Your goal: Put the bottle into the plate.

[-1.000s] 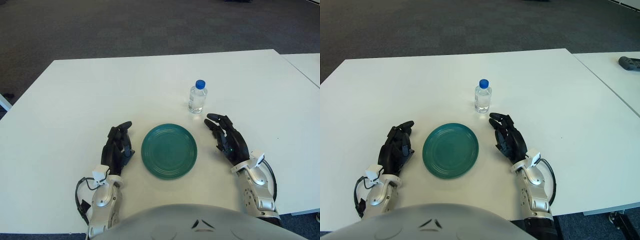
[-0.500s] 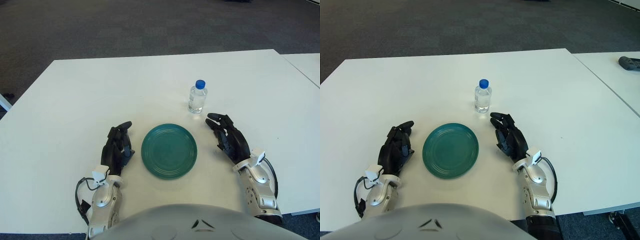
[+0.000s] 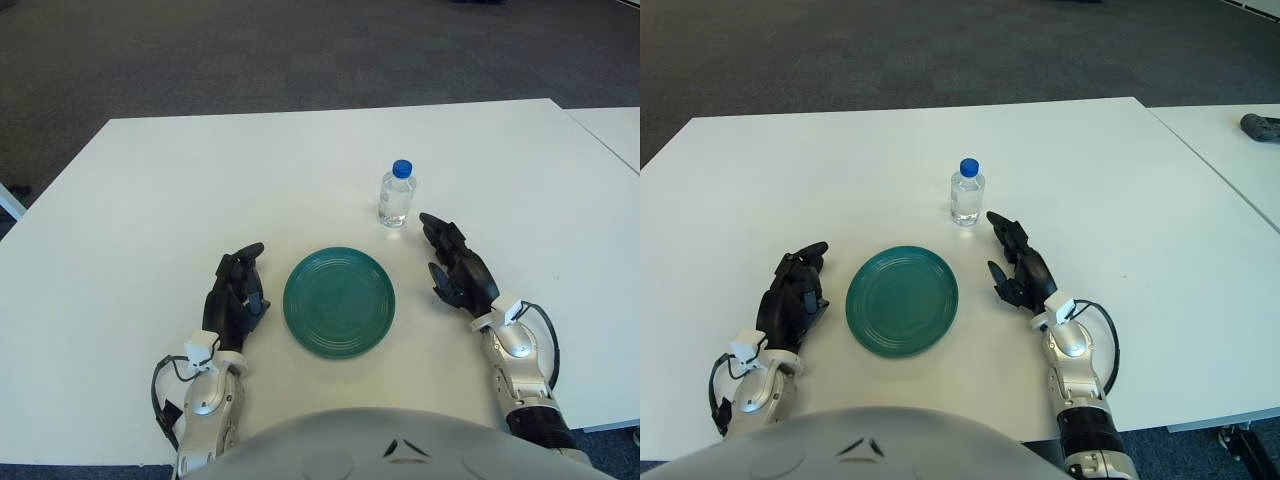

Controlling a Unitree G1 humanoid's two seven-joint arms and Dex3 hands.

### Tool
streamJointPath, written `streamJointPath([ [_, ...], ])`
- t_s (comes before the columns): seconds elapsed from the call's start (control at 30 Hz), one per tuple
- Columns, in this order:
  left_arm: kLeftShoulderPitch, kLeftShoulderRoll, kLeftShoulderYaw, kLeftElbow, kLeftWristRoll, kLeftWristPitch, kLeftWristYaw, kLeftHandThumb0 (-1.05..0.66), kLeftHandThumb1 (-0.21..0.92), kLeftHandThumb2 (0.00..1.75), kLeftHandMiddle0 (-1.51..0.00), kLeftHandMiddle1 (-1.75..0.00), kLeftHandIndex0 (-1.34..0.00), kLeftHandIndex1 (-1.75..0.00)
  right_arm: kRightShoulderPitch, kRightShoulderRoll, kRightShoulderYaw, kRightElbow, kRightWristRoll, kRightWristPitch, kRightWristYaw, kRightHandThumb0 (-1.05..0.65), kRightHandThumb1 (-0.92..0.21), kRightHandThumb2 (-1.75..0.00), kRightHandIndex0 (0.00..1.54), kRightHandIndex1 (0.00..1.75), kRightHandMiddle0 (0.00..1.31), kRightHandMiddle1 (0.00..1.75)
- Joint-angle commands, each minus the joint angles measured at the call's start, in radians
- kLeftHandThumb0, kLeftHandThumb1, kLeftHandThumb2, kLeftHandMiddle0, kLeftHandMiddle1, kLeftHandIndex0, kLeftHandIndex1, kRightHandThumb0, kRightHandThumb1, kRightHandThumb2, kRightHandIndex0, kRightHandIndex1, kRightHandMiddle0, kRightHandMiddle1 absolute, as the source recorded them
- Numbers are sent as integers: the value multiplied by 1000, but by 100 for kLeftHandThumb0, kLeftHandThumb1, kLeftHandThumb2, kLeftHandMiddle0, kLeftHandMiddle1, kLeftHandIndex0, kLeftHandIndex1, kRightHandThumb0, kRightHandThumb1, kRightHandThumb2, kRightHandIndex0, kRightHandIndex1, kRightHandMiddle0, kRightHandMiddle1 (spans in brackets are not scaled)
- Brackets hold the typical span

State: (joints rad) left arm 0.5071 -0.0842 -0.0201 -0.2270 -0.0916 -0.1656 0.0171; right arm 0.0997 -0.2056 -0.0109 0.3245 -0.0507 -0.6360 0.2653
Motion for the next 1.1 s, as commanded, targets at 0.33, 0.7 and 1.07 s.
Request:
streamJointPath([
  [0.33,1,-9,-3,11,-10,-3,-3,-75,92,71,-53,-51,-23,-96,-106,-91,62,152,-240,-72,-143,-105,-92,-77,0,0,0,0],
  [0.7,12,-16,-8,2,15,-16,13,-74,92,72,-52,-45,-22,-95,-154,-145,129,100,-293,-16,-113,-105,-92,-65,0,0,0,0],
  [1.07,7,-9,-3,23,1,-49,-11,-74,92,77,-51,-42,-21,-95,-224,-152,190,148,-473,-51,-282,-105,-92,-79,0,0,0,0],
])
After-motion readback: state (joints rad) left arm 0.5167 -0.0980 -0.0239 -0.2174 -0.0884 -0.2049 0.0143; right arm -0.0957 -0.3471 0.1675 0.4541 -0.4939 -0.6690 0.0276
